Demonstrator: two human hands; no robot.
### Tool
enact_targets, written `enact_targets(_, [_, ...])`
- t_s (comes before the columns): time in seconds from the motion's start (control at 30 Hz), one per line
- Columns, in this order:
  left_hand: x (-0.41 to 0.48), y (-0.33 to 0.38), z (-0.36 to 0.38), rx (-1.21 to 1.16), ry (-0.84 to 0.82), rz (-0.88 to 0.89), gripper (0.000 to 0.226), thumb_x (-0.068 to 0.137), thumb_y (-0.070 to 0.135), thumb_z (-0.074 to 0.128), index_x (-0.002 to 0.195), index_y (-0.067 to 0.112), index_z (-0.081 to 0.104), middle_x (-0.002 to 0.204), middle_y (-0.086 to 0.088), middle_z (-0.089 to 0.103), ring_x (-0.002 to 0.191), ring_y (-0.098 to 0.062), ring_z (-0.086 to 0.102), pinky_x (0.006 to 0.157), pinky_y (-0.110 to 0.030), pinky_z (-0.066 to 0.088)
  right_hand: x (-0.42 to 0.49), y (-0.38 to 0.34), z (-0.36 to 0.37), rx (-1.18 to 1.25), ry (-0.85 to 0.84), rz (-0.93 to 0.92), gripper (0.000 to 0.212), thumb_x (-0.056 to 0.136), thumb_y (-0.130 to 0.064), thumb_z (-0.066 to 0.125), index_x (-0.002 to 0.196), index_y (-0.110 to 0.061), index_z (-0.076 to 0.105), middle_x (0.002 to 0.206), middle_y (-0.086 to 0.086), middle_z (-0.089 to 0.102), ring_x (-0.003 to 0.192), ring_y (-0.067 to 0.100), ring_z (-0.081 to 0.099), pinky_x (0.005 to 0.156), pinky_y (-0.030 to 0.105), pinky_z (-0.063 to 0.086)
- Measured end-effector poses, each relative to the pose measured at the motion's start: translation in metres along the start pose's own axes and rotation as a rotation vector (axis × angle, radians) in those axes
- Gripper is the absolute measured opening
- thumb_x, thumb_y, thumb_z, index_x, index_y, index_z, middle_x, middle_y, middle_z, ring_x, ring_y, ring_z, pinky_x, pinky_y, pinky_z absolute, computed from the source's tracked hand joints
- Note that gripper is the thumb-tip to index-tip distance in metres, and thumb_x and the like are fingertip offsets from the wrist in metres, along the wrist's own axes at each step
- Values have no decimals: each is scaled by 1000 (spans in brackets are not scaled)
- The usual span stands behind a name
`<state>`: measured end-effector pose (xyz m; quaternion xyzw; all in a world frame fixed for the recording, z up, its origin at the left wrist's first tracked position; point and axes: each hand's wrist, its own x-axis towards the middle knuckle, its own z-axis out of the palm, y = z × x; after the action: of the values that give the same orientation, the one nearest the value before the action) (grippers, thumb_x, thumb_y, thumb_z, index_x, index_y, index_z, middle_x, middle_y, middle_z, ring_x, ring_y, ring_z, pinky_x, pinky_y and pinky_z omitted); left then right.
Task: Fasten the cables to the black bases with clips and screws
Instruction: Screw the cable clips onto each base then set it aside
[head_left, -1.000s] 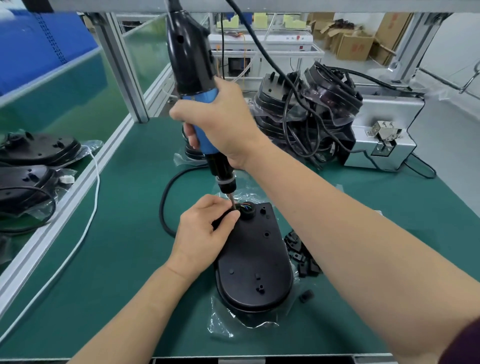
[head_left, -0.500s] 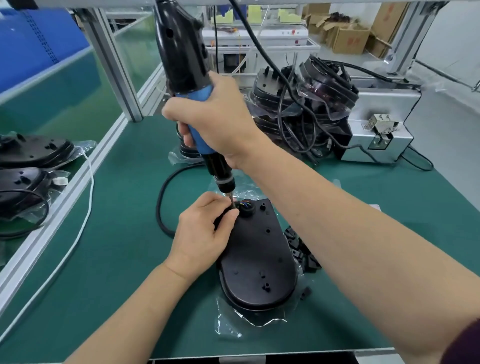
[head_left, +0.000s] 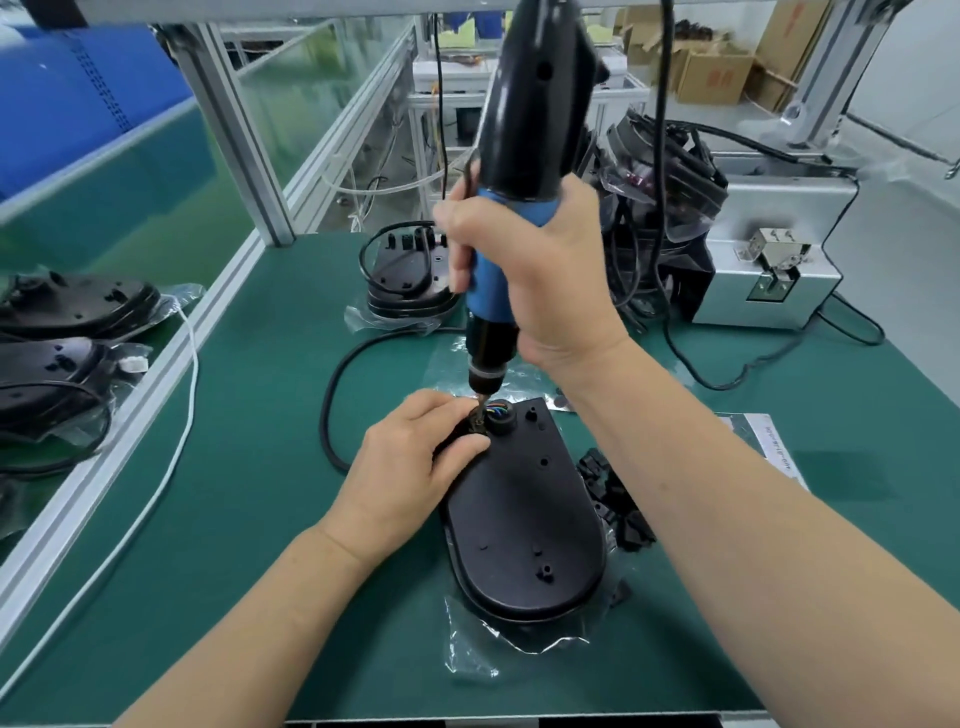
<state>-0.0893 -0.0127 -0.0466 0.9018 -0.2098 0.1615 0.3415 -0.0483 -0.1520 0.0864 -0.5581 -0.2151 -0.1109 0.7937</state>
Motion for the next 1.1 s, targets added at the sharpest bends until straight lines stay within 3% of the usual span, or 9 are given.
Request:
enact_targets(0.13, [1,-2,-1,-24,-9,-15,30,87,34,64,113,18,69,104,12,63,93,-2,58,89,-11,42,2,1,1,-20,57,5,10,73,5,61,73,-1,53,58,10,48,45,21,44,49,30,41])
enact_targets(0.3, [2,-2,-1,1,-9,-42,27,88,28,70,110,12,70,104,8,64,93,-6,59,89,-15,43,8,4,16,-135,39,45,12,73,6,62,73,0,52,52,10,48,42,21,44,47,30,39])
enact_targets(0.43, [3,2,-2,-6,-22,-68,21,87,23,72,100,7,70,92,5,61,84,-13,60,81,-20,45,7,10,27,-222,-4,116,24,78,13,63,67,-3,50,52,10,48,45,22,44,48,31,40])
enact_targets(0.7, [6,3,-5,-121,-24,-67,22,83,31,68,102,21,73,93,11,64,87,-5,61,84,-20,46,11,-18,4,-122,-9,-15,14,77,9,63,74,-1,53,55,9,48,44,20,46,47,30,43])
enact_targets(0.8, [5,3,-3,-149,-12,-92,21,82,30,70,102,22,73,94,14,65,91,-5,61,85,-20,46,1,-13,4,-110,7,-3,5,76,7,62,79,7,57,60,10,47,47,21,45,49,30,42])
enact_targets(1.1, [5,3,-2,-162,16,-98,16,85,20,73,101,15,73,93,15,64,89,-4,61,85,-14,44,-2,-12,10,-79,42,20,6,82,15,59,82,20,55,62,12,47,47,21,43,49,30,40])
